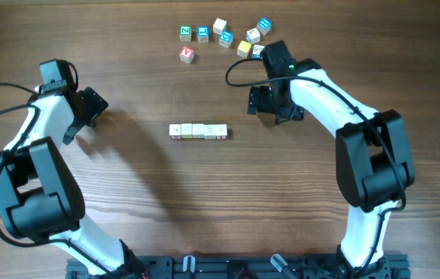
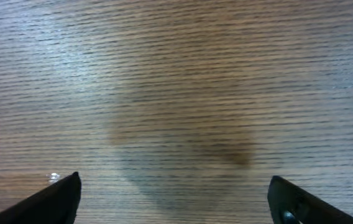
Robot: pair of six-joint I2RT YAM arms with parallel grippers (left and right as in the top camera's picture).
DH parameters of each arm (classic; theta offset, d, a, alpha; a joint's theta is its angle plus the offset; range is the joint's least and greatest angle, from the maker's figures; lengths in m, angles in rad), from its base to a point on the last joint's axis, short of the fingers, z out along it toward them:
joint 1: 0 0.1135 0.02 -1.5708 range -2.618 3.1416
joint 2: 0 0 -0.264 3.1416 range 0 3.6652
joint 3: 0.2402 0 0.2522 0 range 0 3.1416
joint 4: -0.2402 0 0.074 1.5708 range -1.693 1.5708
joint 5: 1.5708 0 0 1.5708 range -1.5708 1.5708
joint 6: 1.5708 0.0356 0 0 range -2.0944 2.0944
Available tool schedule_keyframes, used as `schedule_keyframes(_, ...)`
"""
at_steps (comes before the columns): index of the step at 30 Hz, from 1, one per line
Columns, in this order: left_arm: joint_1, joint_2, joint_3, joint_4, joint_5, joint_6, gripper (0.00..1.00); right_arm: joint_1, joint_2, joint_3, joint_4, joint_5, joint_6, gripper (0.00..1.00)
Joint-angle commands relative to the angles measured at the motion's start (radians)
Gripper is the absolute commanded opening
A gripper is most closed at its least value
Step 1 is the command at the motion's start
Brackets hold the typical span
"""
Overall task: Form a horizontal line
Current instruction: 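Lift the right gripper away from the row toward the block cluster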
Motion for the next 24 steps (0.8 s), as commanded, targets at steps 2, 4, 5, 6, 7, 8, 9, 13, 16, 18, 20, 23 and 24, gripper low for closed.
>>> schedule_keyframes(2, -0.001, 0.007, -0.003, 0.000, 0.001, -0.009, 1.00, 0.015, 0.019, -0.003, -0.021, -0.137, -0.016, 0.93)
schedule_keyframes(4, -0.001, 0.007, -0.003, 0.000, 0.001, -0.009, 1.00, 0.021, 0.019, -0.003, -0.014, -0.135, -0.017, 0.98)
schedule_keyframes(5, -0.001, 0.007, -0.003, 0.000, 0.001, -0.009, 1.00, 0.020, 0.019, -0.003, -0.011, -0.126, -0.017, 0.98)
schedule_keyframes(6, -0.001, 0.007, -0.003, 0.000, 0.001, -0.009, 1.00, 0.020, 0.019, -0.003, -0.005, -0.109, -0.016, 0.98)
schedule_keyframes(7, -0.001, 0.007, -0.003, 0.000, 0.001, -0.009, 1.00, 0.020, 0.019, -0.003, 0.001, -0.093, -0.017, 0.99)
schedule_keyframes(8, -0.001, 0.007, -0.003, 0.000, 0.001, -0.009, 1.00, 0.020, 0.019, -0.003, 0.005, -0.068, -0.017, 1.00)
schedule_keyframes(9, -0.001, 0.007, -0.003, 0.000, 0.001, -0.009, 1.00, 0.020, 0.019, -0.003, 0.006, -0.051, -0.017, 1.00)
schedule_keyframes(13, -0.001, 0.007, -0.003, 0.000, 0.001, -0.009, 1.00, 0.020, 0.019, -0.003, 0.035, -0.015, -0.016, 1.00)
schedule_keyframes(16, -0.001, 0.007, -0.003, 0.000, 0.001, -0.009, 1.00, 0.020, 0.019, -0.003, 0.113, -0.018, -0.007, 1.00)
schedule_keyframes(18, -0.001, 0.007, -0.003, 0.000, 0.001, -0.009, 1.00, 0.020, 0.019, -0.003, 0.199, -0.018, -0.008, 1.00)
schedule_keyframes(20, -0.001, 0.007, -0.003, 0.000, 0.001, -0.009, 1.00, 0.020, 0.019, -0.003, 0.270, -0.018, -0.008, 1.00)
schedule_keyframes(23, -0.001, 0.007, -0.003, 0.000, 0.001, -0.009, 1.00, 0.020, 0.019, -0.003, 0.358, -0.018, -0.007, 1.00)
schedule_keyframes(24, -0.001, 0.007, -0.003, 0.000, 0.001, -0.009, 1.00, 0.020, 0.019, -0.003, 0.378, -0.018, -0.008, 1.00)
